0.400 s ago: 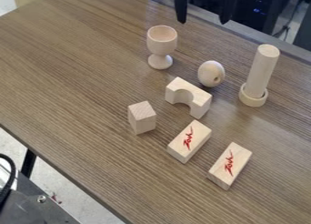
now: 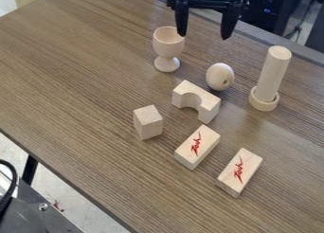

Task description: Put the white rectangular block on top of the white rectangular block

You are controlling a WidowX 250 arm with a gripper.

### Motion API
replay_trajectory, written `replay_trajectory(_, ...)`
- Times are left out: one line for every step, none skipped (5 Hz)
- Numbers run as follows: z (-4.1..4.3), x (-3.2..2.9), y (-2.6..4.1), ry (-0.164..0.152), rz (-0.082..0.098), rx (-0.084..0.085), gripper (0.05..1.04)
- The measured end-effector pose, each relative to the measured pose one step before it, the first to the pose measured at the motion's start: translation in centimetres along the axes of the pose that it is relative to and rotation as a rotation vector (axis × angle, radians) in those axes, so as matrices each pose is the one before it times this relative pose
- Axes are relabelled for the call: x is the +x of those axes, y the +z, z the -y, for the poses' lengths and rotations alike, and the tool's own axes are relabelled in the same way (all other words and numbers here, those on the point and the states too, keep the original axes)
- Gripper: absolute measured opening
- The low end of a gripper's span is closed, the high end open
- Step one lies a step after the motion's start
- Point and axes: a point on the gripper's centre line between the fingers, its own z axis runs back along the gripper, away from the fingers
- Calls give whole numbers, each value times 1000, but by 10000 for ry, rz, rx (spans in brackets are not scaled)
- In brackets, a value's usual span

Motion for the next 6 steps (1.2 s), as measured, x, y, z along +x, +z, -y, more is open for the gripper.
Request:
replay_trajectory(928, -2371, 1825, -1648, 409, -218, 1000)
replay_trajectory(603, -2554, 1233, -1297, 355, -554, 999)
replay_trajectory(835, -2385, 622, -753, -27, -140, 999)
replay_trajectory(841, -2721, -731, -1014, 20, -262, 1000)
replay_trajectory(738, -1482, -2508, -937, 1, 826, 1000)
replay_trajectory(-284, -185, -2112, -71, 189, 635, 1000)
